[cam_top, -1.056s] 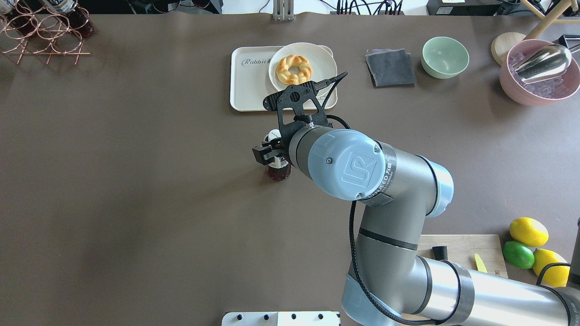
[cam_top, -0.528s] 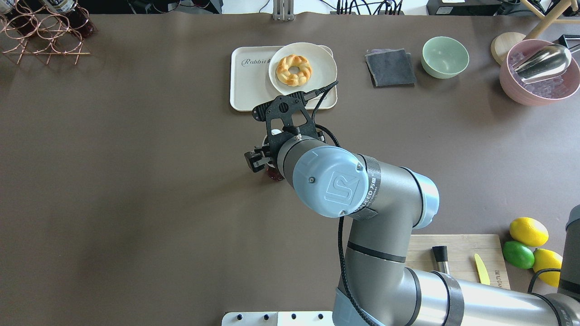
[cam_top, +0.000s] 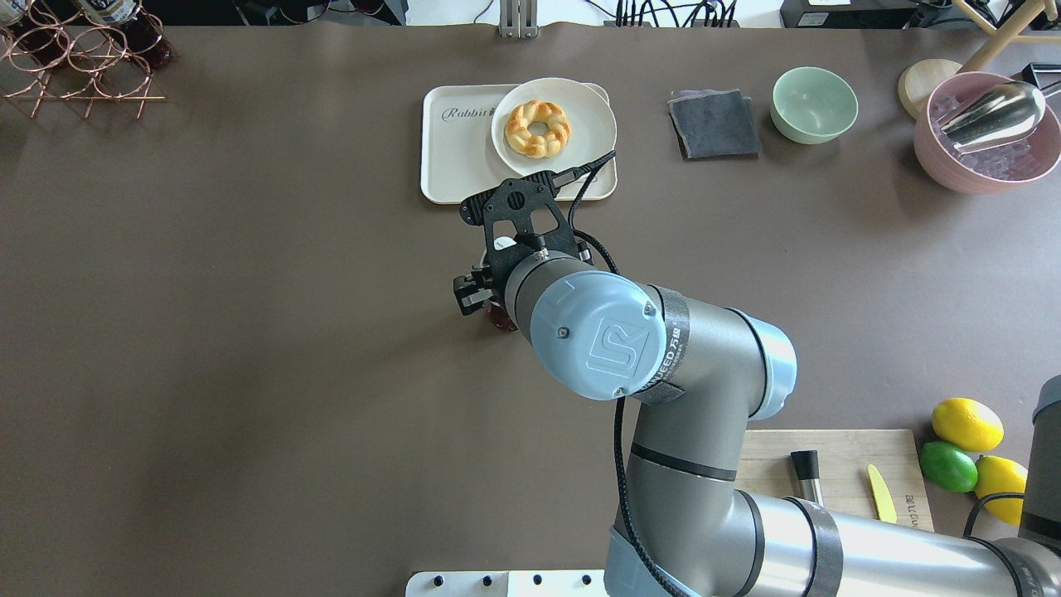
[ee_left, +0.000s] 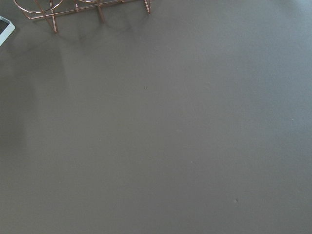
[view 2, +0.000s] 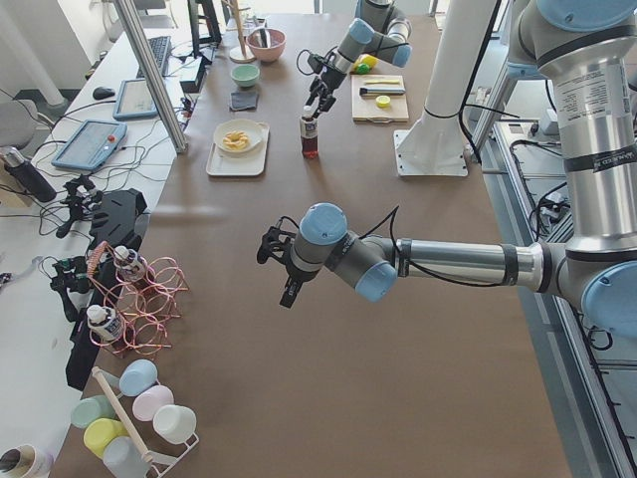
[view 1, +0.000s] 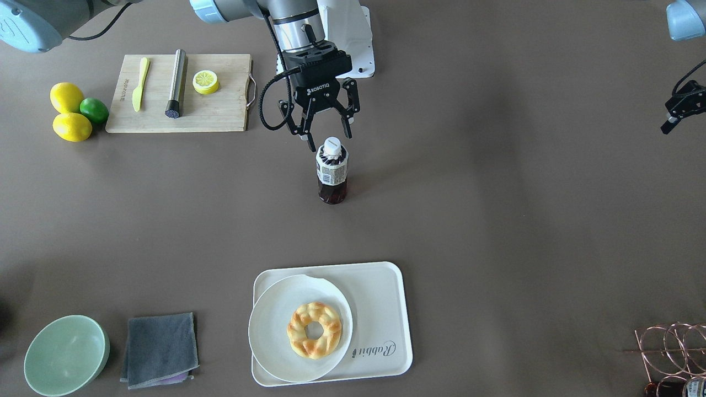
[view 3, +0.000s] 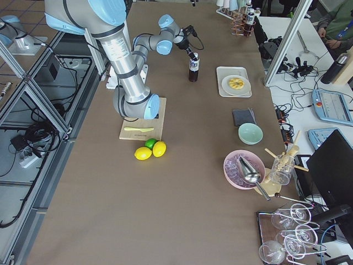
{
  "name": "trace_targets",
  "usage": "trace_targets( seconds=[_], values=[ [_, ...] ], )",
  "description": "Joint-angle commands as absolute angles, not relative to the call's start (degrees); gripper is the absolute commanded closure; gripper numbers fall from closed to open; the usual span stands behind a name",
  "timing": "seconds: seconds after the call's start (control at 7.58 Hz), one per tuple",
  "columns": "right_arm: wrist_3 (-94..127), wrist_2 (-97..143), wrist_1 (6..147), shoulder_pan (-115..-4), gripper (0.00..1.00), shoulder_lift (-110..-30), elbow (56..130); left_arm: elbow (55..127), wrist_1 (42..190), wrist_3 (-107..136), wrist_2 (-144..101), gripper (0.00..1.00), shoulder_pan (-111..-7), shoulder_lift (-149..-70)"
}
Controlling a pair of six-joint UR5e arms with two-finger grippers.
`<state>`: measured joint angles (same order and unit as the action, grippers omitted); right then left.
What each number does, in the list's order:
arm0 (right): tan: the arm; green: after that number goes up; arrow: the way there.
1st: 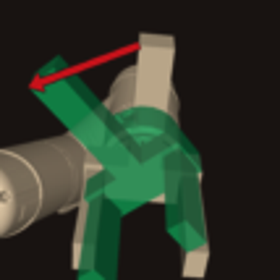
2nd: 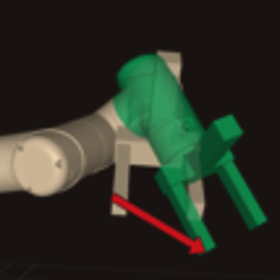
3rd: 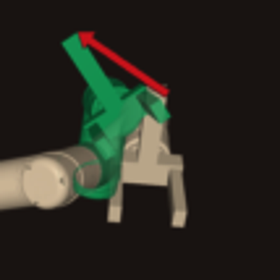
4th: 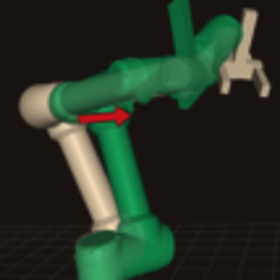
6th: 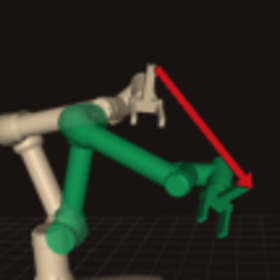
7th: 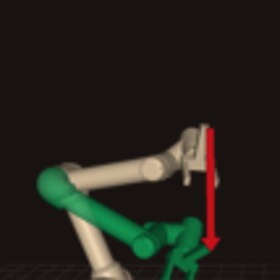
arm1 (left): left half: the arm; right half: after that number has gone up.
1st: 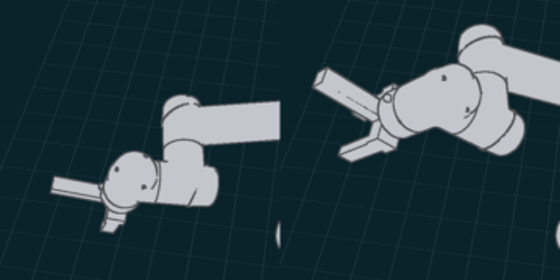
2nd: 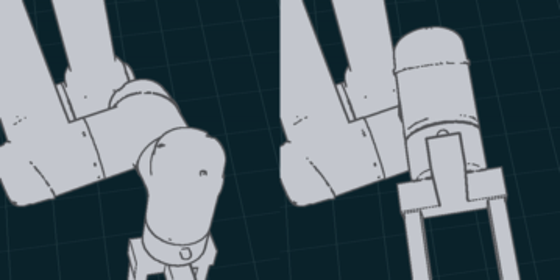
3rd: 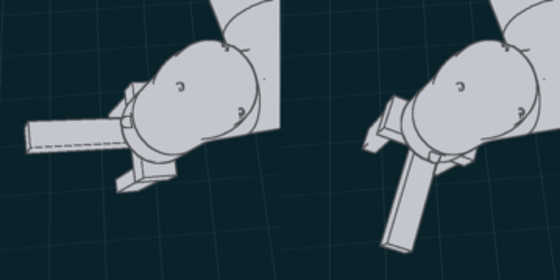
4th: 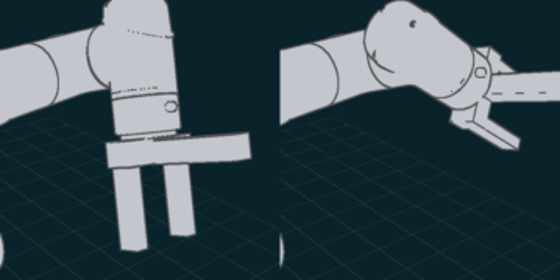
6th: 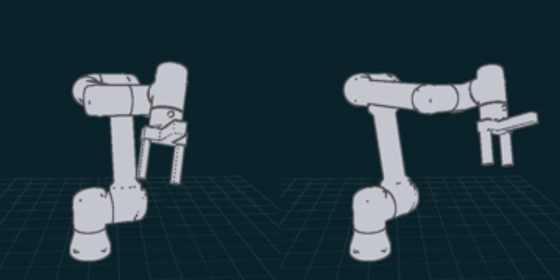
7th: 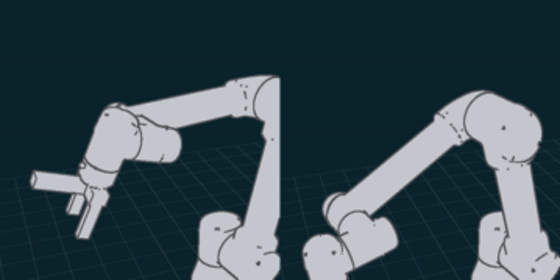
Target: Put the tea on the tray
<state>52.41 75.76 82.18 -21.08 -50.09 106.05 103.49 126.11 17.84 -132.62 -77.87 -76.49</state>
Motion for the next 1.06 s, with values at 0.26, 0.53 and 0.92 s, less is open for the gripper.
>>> trace_targets(
  seconds=[0.26, 0.53, 0.92],
  values=[
    [52.03, 75.06, 81.83, -21.36, 0.30, -49.92, 105.65, 103.10, 128.23, 17.84, -132.71, 0.00, -77.87, -75.59],
    [52.03, 75.06, 81.83, -21.71, 0.32, -49.48, 105.38, 103.10, 128.23, 17.84, -132.71, 0.00, -77.87, -75.59],
    [51.94, 75.15, 81.74, -22.15, 0.35, -48.17, 103.54, 103.10, 128.23, 17.84, -132.71, 0.00, -77.87, -75.59]
  ],
)
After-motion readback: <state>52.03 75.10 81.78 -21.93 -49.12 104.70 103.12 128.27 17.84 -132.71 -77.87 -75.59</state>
